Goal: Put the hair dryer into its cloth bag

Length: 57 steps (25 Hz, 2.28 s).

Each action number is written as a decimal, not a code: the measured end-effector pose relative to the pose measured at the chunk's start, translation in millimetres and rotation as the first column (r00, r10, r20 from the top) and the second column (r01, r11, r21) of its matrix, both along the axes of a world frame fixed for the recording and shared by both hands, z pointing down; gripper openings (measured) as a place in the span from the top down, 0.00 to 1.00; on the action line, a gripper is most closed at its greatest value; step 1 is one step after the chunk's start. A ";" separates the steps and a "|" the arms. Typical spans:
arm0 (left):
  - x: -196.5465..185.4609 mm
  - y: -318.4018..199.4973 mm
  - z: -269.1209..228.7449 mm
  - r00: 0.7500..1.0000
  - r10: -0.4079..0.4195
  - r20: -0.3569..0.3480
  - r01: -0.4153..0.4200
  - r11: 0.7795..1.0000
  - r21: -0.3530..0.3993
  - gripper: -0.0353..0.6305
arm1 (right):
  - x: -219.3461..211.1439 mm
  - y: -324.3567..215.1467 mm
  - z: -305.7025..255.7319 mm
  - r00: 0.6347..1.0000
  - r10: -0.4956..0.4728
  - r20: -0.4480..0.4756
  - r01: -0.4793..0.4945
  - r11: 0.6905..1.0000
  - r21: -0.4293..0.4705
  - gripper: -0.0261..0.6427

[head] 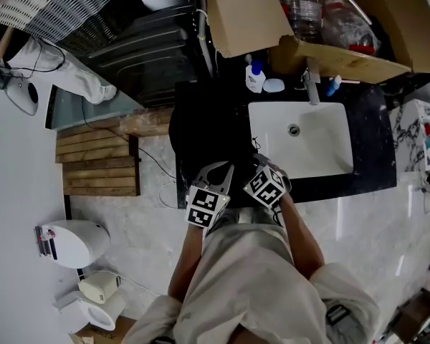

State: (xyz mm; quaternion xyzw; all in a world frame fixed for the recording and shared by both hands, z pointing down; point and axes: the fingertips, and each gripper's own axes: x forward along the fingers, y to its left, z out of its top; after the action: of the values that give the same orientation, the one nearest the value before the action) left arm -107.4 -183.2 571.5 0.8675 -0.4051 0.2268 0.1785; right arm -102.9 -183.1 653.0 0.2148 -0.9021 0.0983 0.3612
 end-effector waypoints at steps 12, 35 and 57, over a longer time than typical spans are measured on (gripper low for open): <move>1.4 7.7 30.6 1.000 0.024 0.012 -0.023 0.998 -0.065 0.94 | -8.7 -7.0 15.7 0.998 0.059 0.012 -0.058 0.998 -0.024 0.68; 6.1 14.4 45.0 0.998 0.038 0.041 -0.034 0.995 -0.097 0.94 | -0.2 12.7 -0.4 1.000 -0.008 -0.012 0.008 1.000 0.027 0.64; 9.3 17.6 49.1 0.995 0.074 0.066 -0.067 0.993 -0.099 0.94 | 68.9 54.6 -17.2 0.997 0.078 0.003 -0.078 0.997 0.018 0.63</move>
State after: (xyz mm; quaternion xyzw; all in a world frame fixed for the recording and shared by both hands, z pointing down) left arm -98.0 -165.6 620.7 0.8632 -0.3687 0.2822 0.1981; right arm -34.0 -128.5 635.8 0.2531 -0.8943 0.1045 0.3540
